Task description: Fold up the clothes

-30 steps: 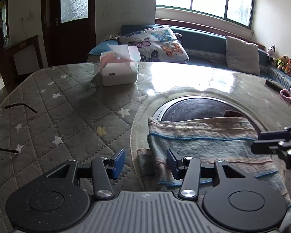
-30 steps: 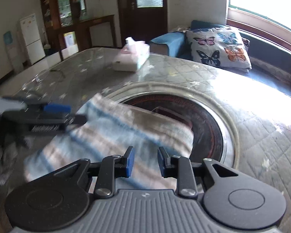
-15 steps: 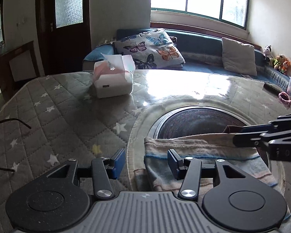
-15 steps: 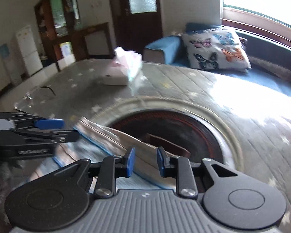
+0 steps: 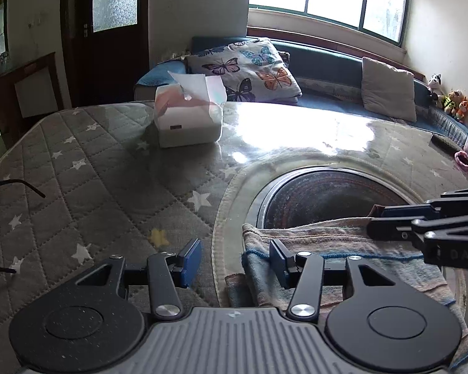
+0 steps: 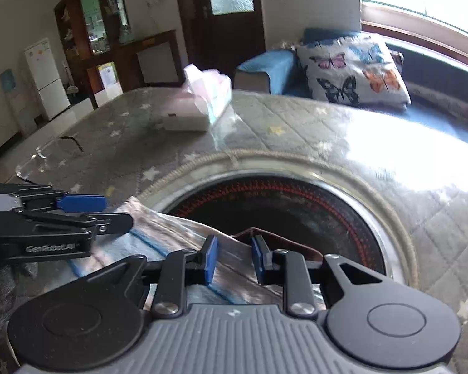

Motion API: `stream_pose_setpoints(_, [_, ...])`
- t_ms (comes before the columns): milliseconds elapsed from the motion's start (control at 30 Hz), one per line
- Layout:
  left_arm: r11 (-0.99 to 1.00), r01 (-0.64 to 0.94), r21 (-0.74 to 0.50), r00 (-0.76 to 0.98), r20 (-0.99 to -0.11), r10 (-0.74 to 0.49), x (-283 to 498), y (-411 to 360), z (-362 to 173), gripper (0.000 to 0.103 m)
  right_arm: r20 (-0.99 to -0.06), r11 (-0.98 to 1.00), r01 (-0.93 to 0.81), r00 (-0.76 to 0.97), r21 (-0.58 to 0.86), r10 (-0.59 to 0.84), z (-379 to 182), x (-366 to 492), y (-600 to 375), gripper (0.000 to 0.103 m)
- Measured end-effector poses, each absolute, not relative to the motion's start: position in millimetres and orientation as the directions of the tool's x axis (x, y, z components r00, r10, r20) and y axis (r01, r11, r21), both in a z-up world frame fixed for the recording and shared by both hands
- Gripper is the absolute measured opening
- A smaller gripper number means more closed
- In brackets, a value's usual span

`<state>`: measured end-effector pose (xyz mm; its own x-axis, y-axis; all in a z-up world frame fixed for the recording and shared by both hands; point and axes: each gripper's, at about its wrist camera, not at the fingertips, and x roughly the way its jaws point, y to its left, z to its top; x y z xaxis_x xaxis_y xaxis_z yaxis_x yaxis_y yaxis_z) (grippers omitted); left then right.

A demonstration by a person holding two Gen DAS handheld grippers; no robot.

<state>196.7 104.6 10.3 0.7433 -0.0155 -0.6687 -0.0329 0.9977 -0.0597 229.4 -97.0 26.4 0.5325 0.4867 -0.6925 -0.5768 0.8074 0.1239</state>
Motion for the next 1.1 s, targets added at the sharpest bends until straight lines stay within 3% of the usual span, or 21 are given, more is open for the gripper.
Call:
stream_pose_setpoints(567, [0.997, -0.047, -0.056, 0.738, -0.675, -0.002, 173, 105, 8, 0.052, -0.736, 0.576, -0.817, 0.378, 0.019, 0.561, 30, 109, -47, 0.024])
stream_pose_setpoints(1100, [0.991, -0.094, -0.092, 0.752, -0.659, 0.01, 147, 119, 12, 0.057, -0.714, 0.493, -0.866, 0.398, -0.085, 0.576, 33, 53, -29, 0.025])
